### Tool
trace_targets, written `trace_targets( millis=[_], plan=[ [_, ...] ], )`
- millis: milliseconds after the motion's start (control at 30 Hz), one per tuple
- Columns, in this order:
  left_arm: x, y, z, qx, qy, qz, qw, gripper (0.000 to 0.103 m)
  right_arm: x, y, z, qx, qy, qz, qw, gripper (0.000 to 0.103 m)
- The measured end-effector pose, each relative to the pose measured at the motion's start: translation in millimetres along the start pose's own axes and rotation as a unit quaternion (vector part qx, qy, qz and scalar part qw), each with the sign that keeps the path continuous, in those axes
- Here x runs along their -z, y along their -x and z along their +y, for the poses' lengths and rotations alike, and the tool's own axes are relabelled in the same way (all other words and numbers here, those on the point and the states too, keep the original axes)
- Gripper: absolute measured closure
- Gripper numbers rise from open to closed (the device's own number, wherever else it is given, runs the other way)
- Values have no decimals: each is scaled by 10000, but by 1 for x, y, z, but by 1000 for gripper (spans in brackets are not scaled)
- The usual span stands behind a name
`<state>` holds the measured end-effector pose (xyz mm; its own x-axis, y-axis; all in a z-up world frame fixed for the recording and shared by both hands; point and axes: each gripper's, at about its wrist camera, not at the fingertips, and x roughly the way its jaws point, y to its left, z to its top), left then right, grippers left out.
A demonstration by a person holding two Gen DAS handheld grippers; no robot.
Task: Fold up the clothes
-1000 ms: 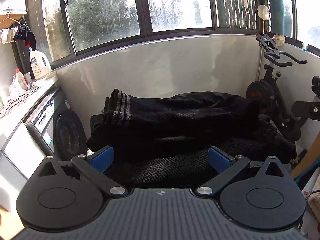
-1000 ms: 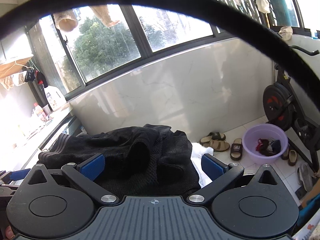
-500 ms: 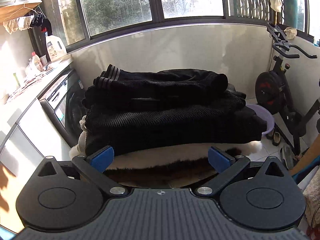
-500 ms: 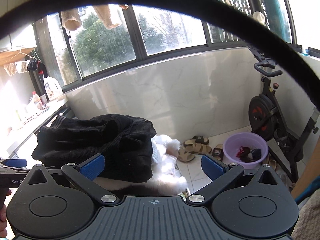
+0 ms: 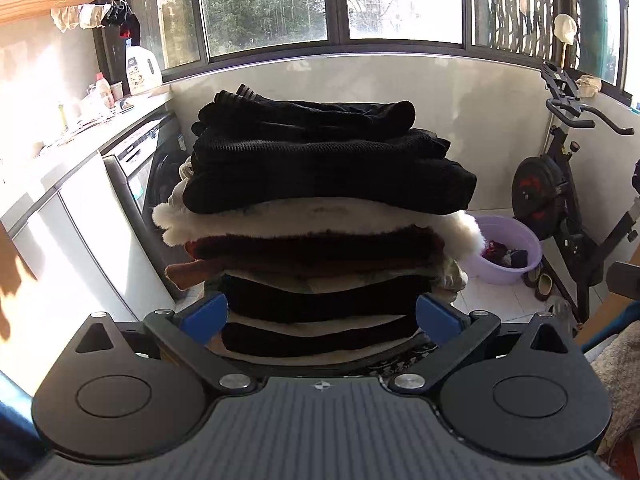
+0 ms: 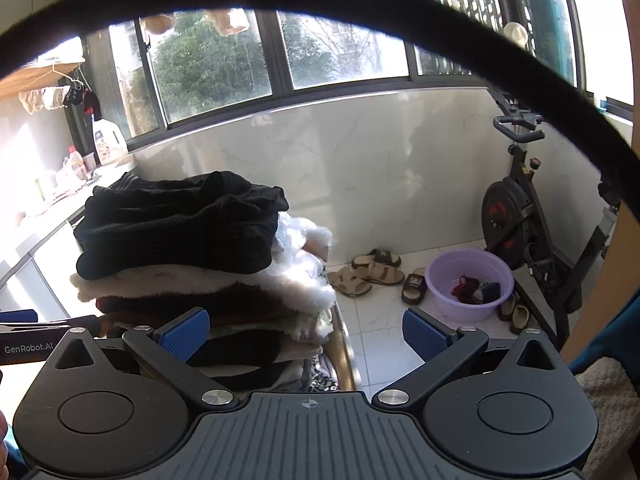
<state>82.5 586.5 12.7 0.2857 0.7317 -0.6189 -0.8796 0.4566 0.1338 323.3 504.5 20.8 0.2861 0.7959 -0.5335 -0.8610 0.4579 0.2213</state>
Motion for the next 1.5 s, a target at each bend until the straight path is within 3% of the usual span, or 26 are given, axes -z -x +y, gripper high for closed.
trace_targets(
  millis=[200, 267, 467, 867, 1500],
  plan=[
    [24, 10, 1, -341, -304, 97, 9989, 1, 35, 9, 4, 65, -136, 302, 9994, 1],
    [30, 14, 3, -166, -195, 102, 9996, 1, 44, 16, 8, 114, -160, 318, 9993, 1],
    [42, 23, 13, -298, -103, 129, 9994, 1, 59, 45, 15, 488, -290, -60, 9984, 1],
    [83, 50, 64, 675, -43, 458, 9967, 1, 113, 95, 82, 1100, -476, 178, 9926, 1],
    [165, 99, 112, 1092, -377, 930, 9889, 1, 204, 168, 169, 1510, -417, 525, 9863, 1]
  ],
)
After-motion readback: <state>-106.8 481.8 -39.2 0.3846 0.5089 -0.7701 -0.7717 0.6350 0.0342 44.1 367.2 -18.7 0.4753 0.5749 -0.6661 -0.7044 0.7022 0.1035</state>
